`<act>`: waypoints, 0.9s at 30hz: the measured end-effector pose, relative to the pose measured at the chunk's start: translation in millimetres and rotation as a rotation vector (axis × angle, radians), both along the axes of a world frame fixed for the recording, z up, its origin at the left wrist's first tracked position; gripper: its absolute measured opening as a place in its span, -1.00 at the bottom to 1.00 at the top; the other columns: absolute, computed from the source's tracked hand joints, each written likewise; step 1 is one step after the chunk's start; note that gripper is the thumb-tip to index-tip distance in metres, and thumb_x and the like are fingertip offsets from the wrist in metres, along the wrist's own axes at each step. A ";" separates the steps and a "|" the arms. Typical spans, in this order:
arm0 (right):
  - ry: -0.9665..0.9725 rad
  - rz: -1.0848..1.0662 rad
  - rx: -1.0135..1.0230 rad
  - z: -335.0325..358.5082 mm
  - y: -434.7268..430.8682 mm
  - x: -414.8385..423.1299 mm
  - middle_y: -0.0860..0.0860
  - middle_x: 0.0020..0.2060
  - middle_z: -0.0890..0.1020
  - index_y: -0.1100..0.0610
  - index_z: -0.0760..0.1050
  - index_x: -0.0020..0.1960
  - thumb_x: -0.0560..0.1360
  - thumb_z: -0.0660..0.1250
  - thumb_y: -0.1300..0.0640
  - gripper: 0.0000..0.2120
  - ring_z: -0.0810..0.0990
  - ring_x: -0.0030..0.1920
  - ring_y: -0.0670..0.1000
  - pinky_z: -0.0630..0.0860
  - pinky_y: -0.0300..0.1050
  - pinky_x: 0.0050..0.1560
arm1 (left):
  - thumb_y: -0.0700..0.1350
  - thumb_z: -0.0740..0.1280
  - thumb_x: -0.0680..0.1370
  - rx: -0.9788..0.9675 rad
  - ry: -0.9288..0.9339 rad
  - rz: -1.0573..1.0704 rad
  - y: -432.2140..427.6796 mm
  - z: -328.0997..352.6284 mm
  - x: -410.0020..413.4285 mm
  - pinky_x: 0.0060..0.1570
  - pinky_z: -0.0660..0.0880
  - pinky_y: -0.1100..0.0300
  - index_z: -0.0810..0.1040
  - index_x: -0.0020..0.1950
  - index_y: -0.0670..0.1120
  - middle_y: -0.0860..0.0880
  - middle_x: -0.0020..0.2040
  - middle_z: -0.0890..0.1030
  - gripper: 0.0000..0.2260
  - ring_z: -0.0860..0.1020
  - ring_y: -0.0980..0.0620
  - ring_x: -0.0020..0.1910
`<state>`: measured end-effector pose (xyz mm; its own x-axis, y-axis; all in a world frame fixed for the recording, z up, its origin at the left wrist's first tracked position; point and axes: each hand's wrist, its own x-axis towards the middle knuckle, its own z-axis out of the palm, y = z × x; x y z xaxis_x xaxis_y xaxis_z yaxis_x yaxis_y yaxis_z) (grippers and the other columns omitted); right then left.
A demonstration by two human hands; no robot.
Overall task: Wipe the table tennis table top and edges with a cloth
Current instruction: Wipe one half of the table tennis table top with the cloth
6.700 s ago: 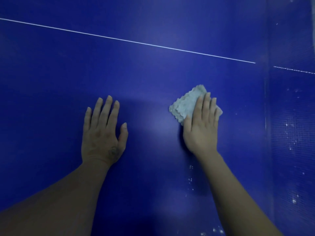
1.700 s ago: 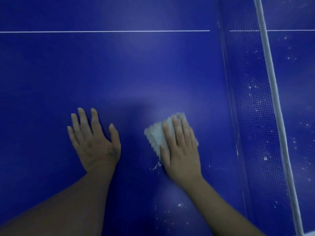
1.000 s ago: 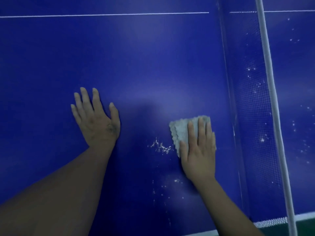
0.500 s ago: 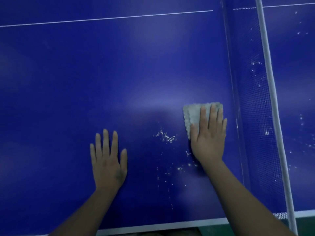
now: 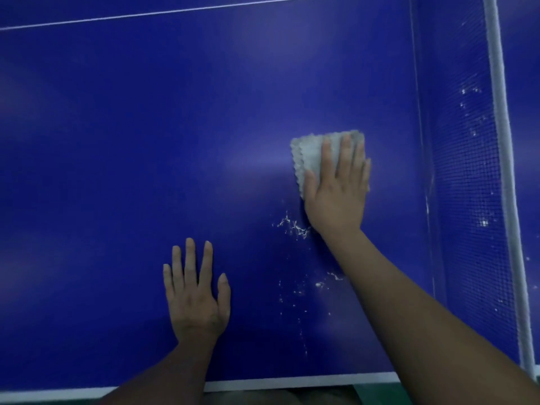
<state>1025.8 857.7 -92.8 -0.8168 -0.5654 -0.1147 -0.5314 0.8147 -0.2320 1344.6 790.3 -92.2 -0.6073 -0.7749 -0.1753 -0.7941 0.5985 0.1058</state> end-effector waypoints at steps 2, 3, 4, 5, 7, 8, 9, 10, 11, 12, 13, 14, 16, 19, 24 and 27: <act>0.009 0.056 -0.016 0.2 -23.5 8.1 0.20 0.73 0.00 0.09 0.03 0.75 0.77 -0.03 -0.14 -0.39 -0.08 0.72 0.27 -0.06 0.30 0.68 | 0.12 0.10 0.70 -0.002 0.008 -0.003 -0.4 0.5 -0.2 0.68 0.08 -0.32 0.14 0.77 -0.04 -0.10 0.79 0.02 -0.36 0.00 -0.19 0.76; 0.001 0.107 -0.030 0.6 -28.6 17.9 0.20 0.73 0.00 0.10 0.03 0.75 0.78 -0.04 -0.14 -0.39 -0.09 0.72 0.27 -0.06 0.30 0.68 | 0.12 0.11 0.70 -0.003 0.013 -0.002 -0.4 0.5 -0.5 0.68 0.08 -0.32 0.15 0.76 -0.04 -0.10 0.78 0.03 -0.36 0.00 -0.19 0.76; -0.014 0.169 -0.046 1.3 -28.5 31.1 0.20 0.73 -0.01 0.11 0.02 0.75 0.78 -0.04 -0.13 -0.39 -0.11 0.73 0.26 -0.05 0.30 0.68 | 0.12 0.11 0.70 -0.004 0.019 0.002 -0.2 1.0 -1.1 0.68 0.08 -0.32 0.17 0.76 -0.05 -0.10 0.78 0.04 -0.37 0.01 -0.19 0.76; -0.033 0.238 -0.059 3.1 -23.0 46.7 0.19 0.73 -0.04 0.11 -0.01 0.75 0.79 -0.03 -0.13 -0.39 -0.13 0.73 0.26 -0.04 0.30 0.68 | 0.12 0.11 0.69 -0.006 0.026 0.006 0.0 1.5 -1.8 0.68 0.08 -0.32 0.18 0.76 -0.05 -0.10 0.78 0.05 -0.37 0.02 -0.20 0.76; -0.094 0.361 -0.075 8.6 1.0 80.3 0.17 0.73 -0.08 0.10 -0.03 0.75 0.79 0.02 -0.11 -0.38 -0.15 0.73 0.23 -0.01 0.30 0.68 | 0.11 0.11 0.69 -0.008 0.038 0.010 0.5 1.9 -2.5 0.68 0.08 -0.31 0.21 0.75 -0.05 -0.11 0.78 0.07 -0.38 0.04 -0.20 0.76; -0.124 0.409 -0.077 11.1 17.3 95.7 0.16 0.74 -0.09 0.09 -0.03 0.75 0.79 0.05 -0.11 -0.37 -0.14 0.73 0.22 0.02 0.30 0.68 | 0.11 0.12 0.70 -0.009 0.041 0.008 0.5 1.5 -2.4 0.68 0.08 -0.31 0.21 0.75 -0.06 -0.11 0.78 0.08 -0.38 0.04 -0.20 0.76; -0.147 0.453 -0.065 13.5 34.2 109.1 0.15 0.74 -0.09 0.09 -0.03 0.75 0.78 0.08 -0.11 -0.37 -0.13 0.73 0.21 0.05 0.30 0.68 | 0.11 0.12 0.70 -0.010 0.041 0.007 0.3 1.2 -2.2 0.68 0.08 -0.31 0.22 0.75 -0.06 -0.11 0.78 0.08 -0.38 0.05 -0.20 0.75; -0.160 0.492 -0.037 15.6 50.7 120.3 0.14 0.74 -0.09 0.08 -0.04 0.76 0.78 0.10 -0.12 -0.35 -0.12 0.73 0.21 0.10 0.29 0.68 | 0.11 0.12 0.69 -0.008 0.039 0.009 0.0 1.0 -1.8 0.68 0.08 -0.32 0.21 0.75 -0.06 -0.11 0.78 0.08 -0.38 0.04 -0.20 0.75; -0.162 0.526 -0.002 17.0 65.5 128.6 0.13 0.74 -0.09 0.07 -0.04 0.76 0.77 0.11 -0.13 -0.34 -0.11 0.73 0.20 0.13 0.28 0.67 | 0.12 0.12 0.69 -0.006 0.038 0.010 -0.4 0.5 -1.5 0.68 0.07 -0.32 0.21 0.75 -0.05 -0.10 0.78 0.07 -0.38 0.04 -0.20 0.76; -0.157 0.553 0.024 17.7 77.0 133.1 0.13 0.74 -0.09 0.06 -0.05 0.76 0.77 0.12 -0.15 -0.32 -0.10 0.73 0.19 0.16 0.26 0.66 | 0.12 0.12 0.69 -0.003 0.038 0.011 -0.6 0.4 -1.3 0.68 0.07 -0.32 0.20 0.75 -0.05 -0.10 0.78 0.07 -0.38 0.04 -0.20 0.76; -0.152 0.576 0.034 17.8 83.3 133.1 0.12 0.74 -0.09 0.05 -0.06 0.76 0.76 0.12 -0.16 -0.31 -0.09 0.74 0.18 0.18 0.25 0.66 | 0.11 0.12 0.69 -0.004 0.041 0.010 -0.6 0.1 -1.3 0.68 0.06 -0.33 0.21 0.75 -0.05 -0.10 0.78 0.07 -0.38 0.04 -0.20 0.76; -0.145 0.599 0.031 16.9 84.3 128.8 0.11 0.74 -0.08 0.04 -0.06 0.76 0.76 0.12 -0.17 -0.31 -0.09 0.74 0.17 0.18 0.24 0.66 | 0.11 0.12 0.69 -0.005 0.043 0.008 -0.5 0.0 -1.5 0.68 0.07 -0.33 0.21 0.75 -0.05 -0.10 0.78 0.07 -0.38 0.04 -0.20 0.76; -0.131 0.644 0.000 12.8 72.1 110.4 0.10 0.74 -0.08 0.04 -0.04 0.76 0.77 0.12 -0.16 -0.33 -0.10 0.74 0.14 0.13 0.23 0.68 | 0.11 0.11 0.70 -0.006 0.041 0.005 -0.5 -0.1 -1.5 0.67 0.07 -0.33 0.19 0.75 -0.05 -0.10 0.78 0.06 -0.38 0.04 -0.20 0.76; -0.087 0.594 -0.068 2.4 35.6 58.1 0.12 0.74 0.00 0.06 0.05 0.75 0.77 0.13 -0.13 -0.37 -0.07 0.74 0.17 0.03 0.26 0.69 | 0.11 0.11 0.69 -0.020 0.027 -0.002 0.2 -1.2 -1.3 0.68 0.07 -0.32 0.17 0.75 -0.05 -0.09 0.78 0.05 -0.37 0.02 -0.20 0.76; 0.039 0.218 -0.033 -1.9 29.2 -41.9 0.09 0.73 0.07 0.03 0.11 0.74 0.77 0.08 -0.16 -0.40 -0.02 0.73 0.18 -0.06 0.21 0.71 | 0.10 0.11 0.70 -0.025 0.053 -0.005 1.4 -1.9 -1.2 0.68 0.07 -0.33 0.22 0.74 -0.07 -0.11 0.78 0.08 -0.39 0.04 -0.21 0.75; 0.037 0.085 -0.009 1.7 70.6 -49.6 0.08 0.74 -0.01 0.01 0.03 0.75 0.77 0.06 -0.14 -0.39 -0.10 0.74 0.15 -0.05 0.22 0.71 | 0.10 0.10 0.70 -0.030 0.054 -0.012 0.9 -1.9 -0.9 0.68 0.06 -0.33 0.20 0.75 -0.07 -0.12 0.77 0.08 -0.39 0.04 -0.21 0.75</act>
